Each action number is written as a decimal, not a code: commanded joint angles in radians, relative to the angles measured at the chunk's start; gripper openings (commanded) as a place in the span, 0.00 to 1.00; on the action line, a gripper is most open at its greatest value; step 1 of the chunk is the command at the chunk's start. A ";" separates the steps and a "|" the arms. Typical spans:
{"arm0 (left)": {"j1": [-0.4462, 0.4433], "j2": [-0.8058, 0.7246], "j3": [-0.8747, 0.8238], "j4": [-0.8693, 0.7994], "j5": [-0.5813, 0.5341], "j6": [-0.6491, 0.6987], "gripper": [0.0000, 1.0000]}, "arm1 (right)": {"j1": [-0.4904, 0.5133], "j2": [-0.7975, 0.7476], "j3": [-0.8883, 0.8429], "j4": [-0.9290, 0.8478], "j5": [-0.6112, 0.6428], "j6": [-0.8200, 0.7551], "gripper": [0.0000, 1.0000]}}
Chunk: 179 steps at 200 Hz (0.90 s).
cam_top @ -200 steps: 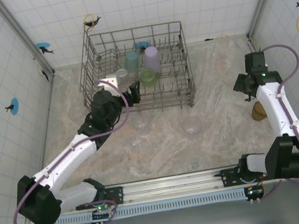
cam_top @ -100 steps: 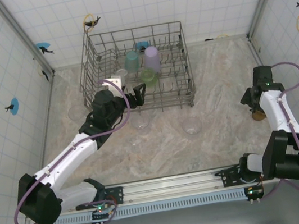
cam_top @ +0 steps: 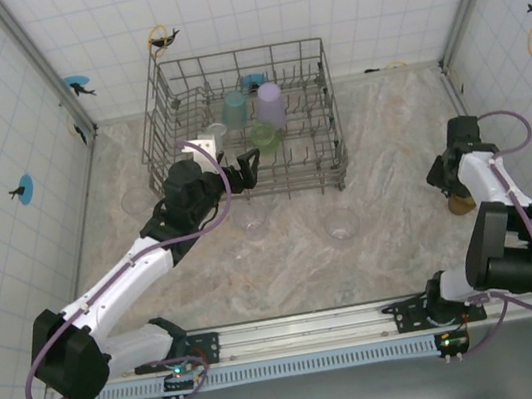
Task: Load the cups into the dish rack
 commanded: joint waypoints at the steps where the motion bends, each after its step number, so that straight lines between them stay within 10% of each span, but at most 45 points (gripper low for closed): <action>1: 0.006 0.012 0.004 0.000 -0.017 -0.011 0.98 | -0.019 0.023 -0.004 0.028 0.001 -0.019 0.45; 74: 0.006 0.030 0.031 -0.010 -0.027 -0.030 0.98 | -0.031 0.046 -0.030 0.072 -0.050 -0.020 0.00; 179: 0.006 0.104 0.134 -0.062 -0.069 -0.050 0.98 | 0.047 -0.013 0.114 0.085 -0.207 -0.010 0.00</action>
